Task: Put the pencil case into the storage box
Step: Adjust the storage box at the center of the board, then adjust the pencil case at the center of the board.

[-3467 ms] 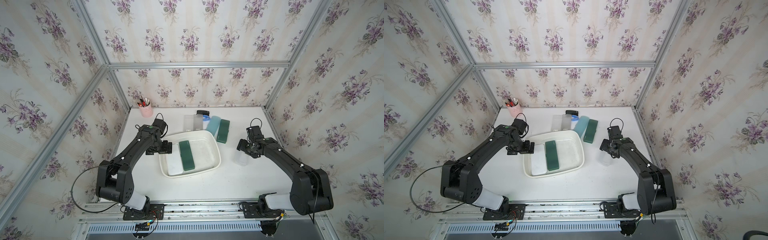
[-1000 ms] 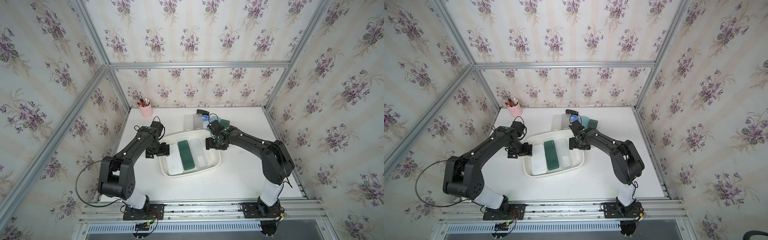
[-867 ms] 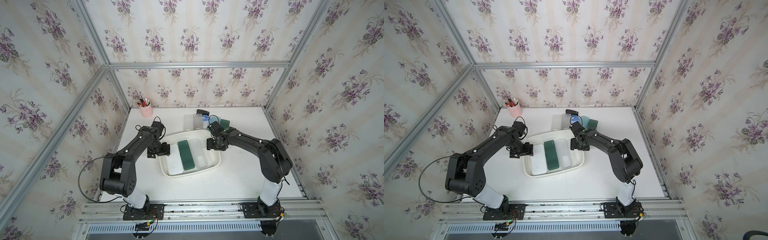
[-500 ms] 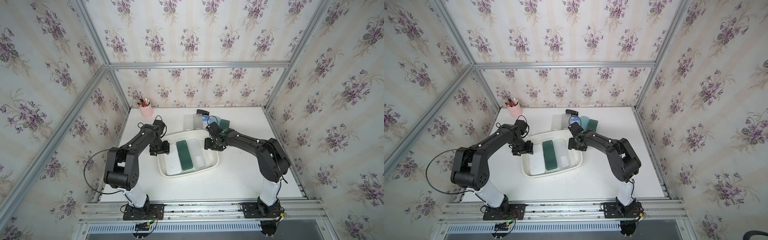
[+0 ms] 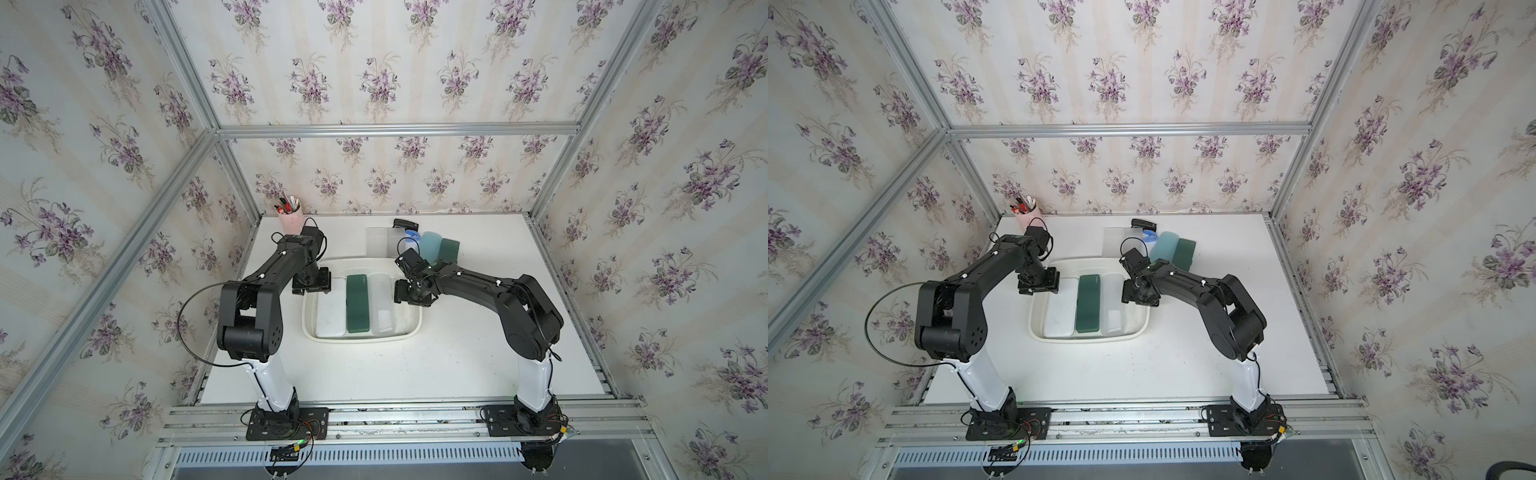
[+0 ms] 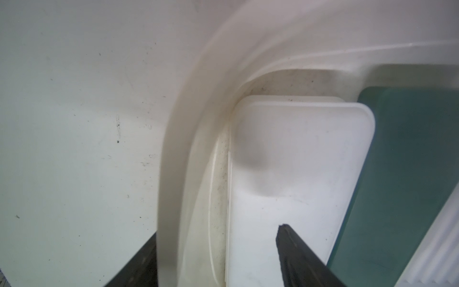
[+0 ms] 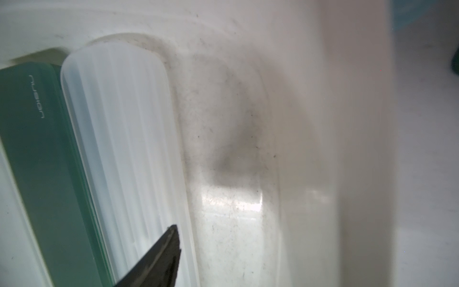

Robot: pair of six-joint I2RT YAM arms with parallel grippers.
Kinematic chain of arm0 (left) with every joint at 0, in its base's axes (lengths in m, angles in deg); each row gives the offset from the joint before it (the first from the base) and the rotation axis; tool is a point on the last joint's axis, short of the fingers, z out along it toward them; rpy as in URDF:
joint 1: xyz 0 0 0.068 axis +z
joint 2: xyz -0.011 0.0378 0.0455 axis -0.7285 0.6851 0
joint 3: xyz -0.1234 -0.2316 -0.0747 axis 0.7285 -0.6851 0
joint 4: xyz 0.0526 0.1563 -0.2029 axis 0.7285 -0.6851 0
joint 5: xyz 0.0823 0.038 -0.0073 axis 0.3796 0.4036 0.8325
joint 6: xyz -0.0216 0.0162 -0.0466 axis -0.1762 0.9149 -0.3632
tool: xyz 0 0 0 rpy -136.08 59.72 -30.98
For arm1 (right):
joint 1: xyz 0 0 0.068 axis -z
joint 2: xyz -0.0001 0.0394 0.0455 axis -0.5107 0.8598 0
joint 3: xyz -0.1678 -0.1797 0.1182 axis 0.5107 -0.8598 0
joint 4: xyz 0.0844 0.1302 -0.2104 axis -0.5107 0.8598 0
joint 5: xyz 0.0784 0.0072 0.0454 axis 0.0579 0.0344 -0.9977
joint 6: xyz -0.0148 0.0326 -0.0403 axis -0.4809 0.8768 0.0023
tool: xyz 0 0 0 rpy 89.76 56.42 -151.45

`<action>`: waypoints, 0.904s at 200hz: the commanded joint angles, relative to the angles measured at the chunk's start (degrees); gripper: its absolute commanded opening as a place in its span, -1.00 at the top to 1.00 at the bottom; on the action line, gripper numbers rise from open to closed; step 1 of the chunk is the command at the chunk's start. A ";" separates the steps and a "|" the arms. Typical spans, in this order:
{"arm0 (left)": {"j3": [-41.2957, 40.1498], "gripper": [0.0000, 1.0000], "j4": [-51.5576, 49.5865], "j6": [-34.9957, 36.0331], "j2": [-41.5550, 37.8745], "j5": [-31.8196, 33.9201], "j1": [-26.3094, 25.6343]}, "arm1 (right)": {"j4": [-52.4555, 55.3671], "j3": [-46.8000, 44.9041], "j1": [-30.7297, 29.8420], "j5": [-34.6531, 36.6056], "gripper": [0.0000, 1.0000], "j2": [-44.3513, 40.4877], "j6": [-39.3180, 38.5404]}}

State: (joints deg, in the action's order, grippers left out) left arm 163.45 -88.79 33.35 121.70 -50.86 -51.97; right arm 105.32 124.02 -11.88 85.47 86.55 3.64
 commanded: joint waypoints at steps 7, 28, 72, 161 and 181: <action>0.43 -0.50 -1.64 2.17 0.96 -0.54 0.86 | -0.61 1.44 -0.21 -0.51 -0.69 -0.32 0.50; 0.41 -0.90 -1.91 2.85 1.24 0.98 1.35 | 1.22 2.02 0.01 0.92 -0.87 -1.38 0.14; 0.30 -0.97 -3.57 3.57 -0.68 6.72 1.50 | 4.53 0.62 2.68 5.14 -0.99 -6.28 0.00; 0.42 -0.98 -6.76 2.62 -10.85 2.54 1.82 | 1.84 4.98 20.87 10.21 -0.99 -0.80 -7.39; 1.06 -0.98 -7.87 2.49 -11.34 1.83 1.79 | 1.46 8.79 22.36 10.14 -0.99 2.83 -9.25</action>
State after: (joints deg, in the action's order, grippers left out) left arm 164.00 -94.83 36.11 110.95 -46.82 -50.16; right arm 107.96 129.40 9.25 94.60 86.46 -1.93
